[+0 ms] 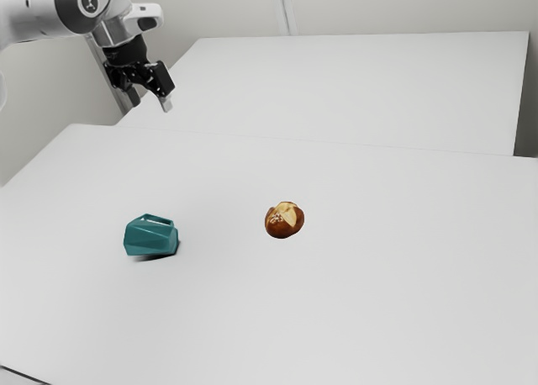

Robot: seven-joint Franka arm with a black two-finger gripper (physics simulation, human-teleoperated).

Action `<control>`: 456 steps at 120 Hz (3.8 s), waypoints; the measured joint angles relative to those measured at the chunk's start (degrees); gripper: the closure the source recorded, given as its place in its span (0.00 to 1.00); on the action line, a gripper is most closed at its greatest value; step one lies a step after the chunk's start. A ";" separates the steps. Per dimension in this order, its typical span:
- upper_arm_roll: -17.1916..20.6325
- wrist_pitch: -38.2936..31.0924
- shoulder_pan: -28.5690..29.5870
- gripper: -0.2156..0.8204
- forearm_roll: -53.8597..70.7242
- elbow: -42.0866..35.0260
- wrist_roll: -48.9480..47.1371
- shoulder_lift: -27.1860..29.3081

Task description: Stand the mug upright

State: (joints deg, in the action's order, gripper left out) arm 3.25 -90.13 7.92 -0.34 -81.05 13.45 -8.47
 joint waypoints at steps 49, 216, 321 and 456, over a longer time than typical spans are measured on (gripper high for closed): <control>-0.13 0.61 -0.06 0.21 -1.09 -1.05 -0.11 0.85; -23.47 -4.74 9.28 0.21 -45.10 -31.67 33.80 -8.66; -23.02 -3.26 9.25 0.93 -52.13 -33.90 42.48 -9.24; 3.96 -28.11 -1.31 0.97 5.37 -18.54 13.65 -9.71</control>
State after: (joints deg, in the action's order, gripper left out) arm 7.21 -118.23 6.61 5.03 -99.59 27.10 -18.18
